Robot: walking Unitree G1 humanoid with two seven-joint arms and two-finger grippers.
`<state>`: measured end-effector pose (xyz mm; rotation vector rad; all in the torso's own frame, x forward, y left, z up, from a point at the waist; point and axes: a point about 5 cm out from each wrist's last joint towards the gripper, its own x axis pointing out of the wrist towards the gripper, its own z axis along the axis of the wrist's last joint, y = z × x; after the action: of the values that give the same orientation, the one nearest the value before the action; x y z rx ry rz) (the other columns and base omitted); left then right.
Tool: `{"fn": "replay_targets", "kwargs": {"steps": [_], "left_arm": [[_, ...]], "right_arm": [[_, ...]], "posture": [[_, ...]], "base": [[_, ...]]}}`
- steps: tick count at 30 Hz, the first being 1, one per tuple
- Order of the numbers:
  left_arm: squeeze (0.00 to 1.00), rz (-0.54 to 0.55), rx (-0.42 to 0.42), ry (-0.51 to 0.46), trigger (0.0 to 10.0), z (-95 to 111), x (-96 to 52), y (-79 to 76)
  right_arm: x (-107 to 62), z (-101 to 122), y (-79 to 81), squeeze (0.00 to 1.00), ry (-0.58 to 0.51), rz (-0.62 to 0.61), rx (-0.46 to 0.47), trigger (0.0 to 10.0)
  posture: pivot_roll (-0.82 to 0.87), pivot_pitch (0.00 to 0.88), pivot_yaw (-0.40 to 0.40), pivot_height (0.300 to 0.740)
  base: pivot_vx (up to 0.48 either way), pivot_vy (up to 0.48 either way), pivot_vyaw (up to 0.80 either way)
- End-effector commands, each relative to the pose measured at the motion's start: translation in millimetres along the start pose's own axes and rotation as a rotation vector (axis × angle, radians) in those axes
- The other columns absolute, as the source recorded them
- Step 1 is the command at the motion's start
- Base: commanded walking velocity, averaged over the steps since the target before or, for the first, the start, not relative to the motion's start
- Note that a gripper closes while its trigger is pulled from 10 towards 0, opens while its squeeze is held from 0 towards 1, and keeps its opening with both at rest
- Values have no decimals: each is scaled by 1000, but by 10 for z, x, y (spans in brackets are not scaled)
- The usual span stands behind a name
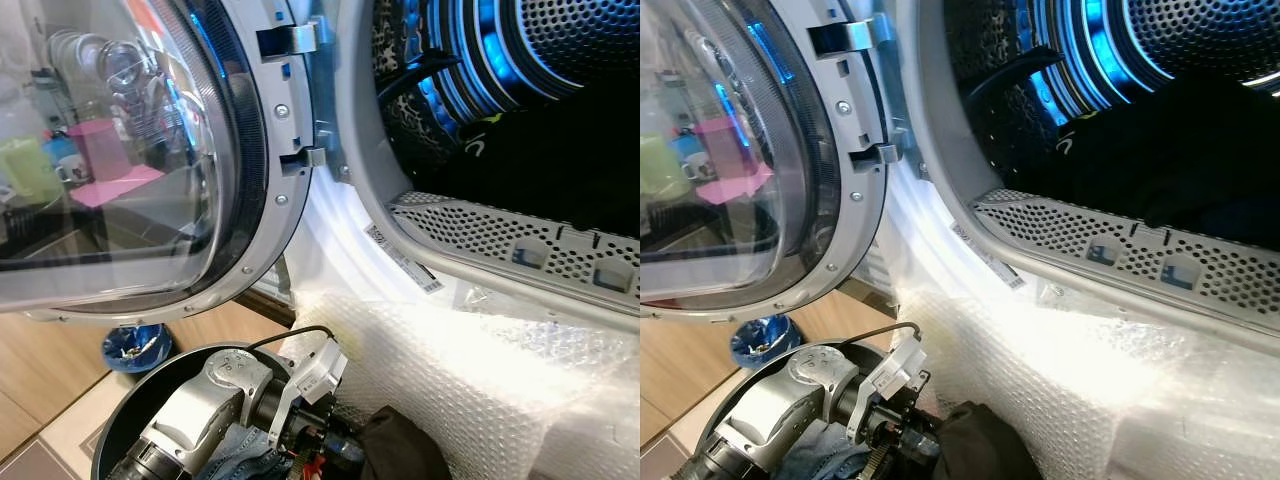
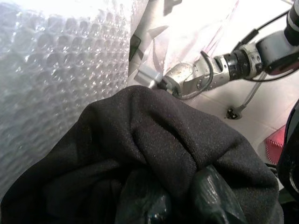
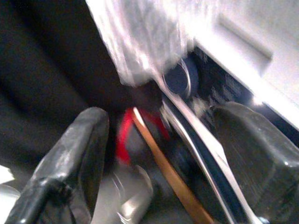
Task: Clothes washing
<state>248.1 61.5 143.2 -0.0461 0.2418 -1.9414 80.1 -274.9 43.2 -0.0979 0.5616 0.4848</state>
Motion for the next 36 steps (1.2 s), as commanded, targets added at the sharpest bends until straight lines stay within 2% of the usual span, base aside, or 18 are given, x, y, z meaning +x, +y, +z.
{"fn": "replay_targets", "kwargs": {"steps": [1, 3, 6, 9, 12, 17, 18, 22, 24, 27, 31, 32, 36], "left_arm": [[0, -23, 20, -8, 0, 39, 32, -23], [0, -32, 18, -10, 0, 37, 48, -31], [0, -31, 18, -5, 0, 20, 54, -27], [0, -19, 27, 10, 0, -11, 55, -6], [0, -17, 28, 7, 0, -21, 94, 10], [0, 14, 47, -10, 0, -26, 159, 45], [0, 14, 49, -13, 0, -34, 189, 44], [0, 21, 54, -33, 0, -48, 285, 32], [0, 20, 58, -39, 0, -49, 311, 24], [0, 26, 53, -58, 0, -45, 357, 20], [0, 17, 50, -69, 0, -35, 388, 7], [0, 8, 43, -75, 0, -26, 403, -1], [0, -2, 31, -91, 0, -8, 427, -14]], "right_arm": [[-37, 93, 42, 0, -63, 48, 9, 10000], [-90, 11, 102, 0, 18, 114, -20, 10000], [-171, 48, 126, 0, -6, 155, 21, 10000], [-282, 184, 242, 0, -64, 270, 26, 10000], [-316, 187, 349, 0, -12, 360, -2, 10000], [-209, 378, 541, 0, -115, 448, 1, 10000], [-146, 396, 622, 0, -107, 478, -12, 10000], [28, 402, 760, 0, -102, 483, -30, 10000], [81, 396, 775, 0, -102, 460, -45, 10000], [212, 406, 747, 0, -126, 361, -44, 10000], [272, 450, 801, 0, -160, 357, -30, 10000], [334, 472, 811, 0, -176, 330, -27, 10000], [399, 460, 847, 0, -169, 324, -33, 10000]], "posture": [[37, 0, 103, 740], [33, 0, 107, 740], [31, 0, 106, 740], [24, 0, 110, 740], [18, 0, 112, 740], [19, 0, 107, 740], [19, 0, 107, 740], [20, 0, 107, 740], [22, 0, 104, 740], [22, 0, 104, 740], [22, 0, 104, 740], [24, 0, 103, 740], [24, 0, 103, 740]], "base": [[0, 0, 0], [0, 0, 0], [0, 0, 0], [0, 0, 0], [0, 0, 0], [0, 0, 0], [0, 0, 0], [0, 0, 0], [0, 0, 0], [0, 0, 0], [0, 0, 0], [0, 0, 0], [0, 0, 0]]}}
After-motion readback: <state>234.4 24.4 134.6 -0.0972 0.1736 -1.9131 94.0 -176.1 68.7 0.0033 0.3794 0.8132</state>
